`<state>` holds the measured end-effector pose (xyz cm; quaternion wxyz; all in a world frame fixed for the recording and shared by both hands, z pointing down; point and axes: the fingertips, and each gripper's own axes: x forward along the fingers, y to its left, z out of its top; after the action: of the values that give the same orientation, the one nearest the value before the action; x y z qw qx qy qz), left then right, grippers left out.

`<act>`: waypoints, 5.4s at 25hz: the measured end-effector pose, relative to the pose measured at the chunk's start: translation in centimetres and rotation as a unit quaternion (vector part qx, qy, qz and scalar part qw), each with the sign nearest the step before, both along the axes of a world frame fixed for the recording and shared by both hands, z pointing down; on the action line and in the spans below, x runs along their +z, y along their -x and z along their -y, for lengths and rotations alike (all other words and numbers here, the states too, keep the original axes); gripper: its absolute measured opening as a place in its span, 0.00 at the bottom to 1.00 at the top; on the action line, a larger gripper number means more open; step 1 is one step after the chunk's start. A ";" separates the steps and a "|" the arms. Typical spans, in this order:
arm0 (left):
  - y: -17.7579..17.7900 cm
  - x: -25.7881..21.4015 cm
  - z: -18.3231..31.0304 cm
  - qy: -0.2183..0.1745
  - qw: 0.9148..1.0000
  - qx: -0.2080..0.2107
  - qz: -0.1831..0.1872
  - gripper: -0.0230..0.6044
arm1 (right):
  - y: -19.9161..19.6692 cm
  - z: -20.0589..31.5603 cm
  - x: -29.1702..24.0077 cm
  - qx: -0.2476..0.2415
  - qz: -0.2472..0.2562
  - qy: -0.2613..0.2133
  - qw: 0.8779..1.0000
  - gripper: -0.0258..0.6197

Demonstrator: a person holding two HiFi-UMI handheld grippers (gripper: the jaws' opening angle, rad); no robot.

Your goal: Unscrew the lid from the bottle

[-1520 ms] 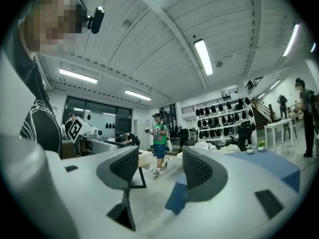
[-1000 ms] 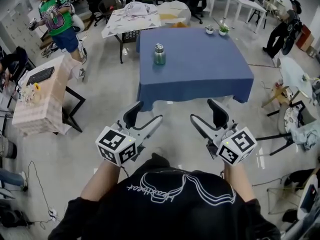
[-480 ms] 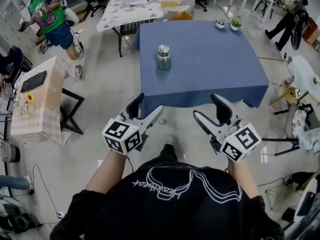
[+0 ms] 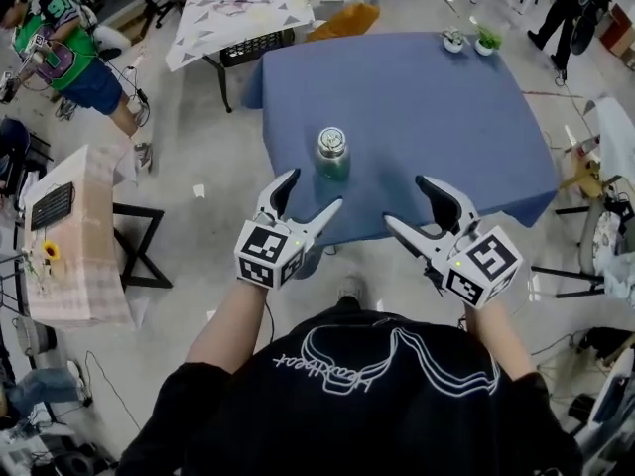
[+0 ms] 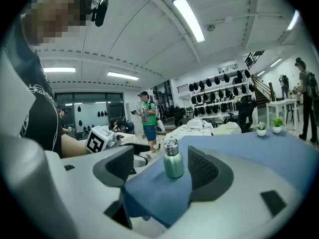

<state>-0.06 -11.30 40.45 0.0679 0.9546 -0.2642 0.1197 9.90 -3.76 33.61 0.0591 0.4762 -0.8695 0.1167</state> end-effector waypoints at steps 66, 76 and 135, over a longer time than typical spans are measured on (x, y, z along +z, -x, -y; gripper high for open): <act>-6.0 6.8 6.5 0.023 0.986 0.153 0.055 0.61 | 7.1 14.2 7.2 -0.393 -0.103 0.006 0.914 0.43; -5.9 6.9 6.4 0.025 0.979 0.191 0.064 0.61 | 7.2 13.7 7.2 -0.518 -0.107 -0.005 0.849 0.43; -6.0 6.9 6.3 0.040 0.994 0.095 0.046 0.61 | 6.5 13.8 7.1 -0.267 -0.046 -0.008 0.963 0.42</act>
<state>5.98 -17.55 47.34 0.0824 0.9654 -0.1702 0.1797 3.44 -17.60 40.73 0.1243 0.2324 -0.9623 0.0672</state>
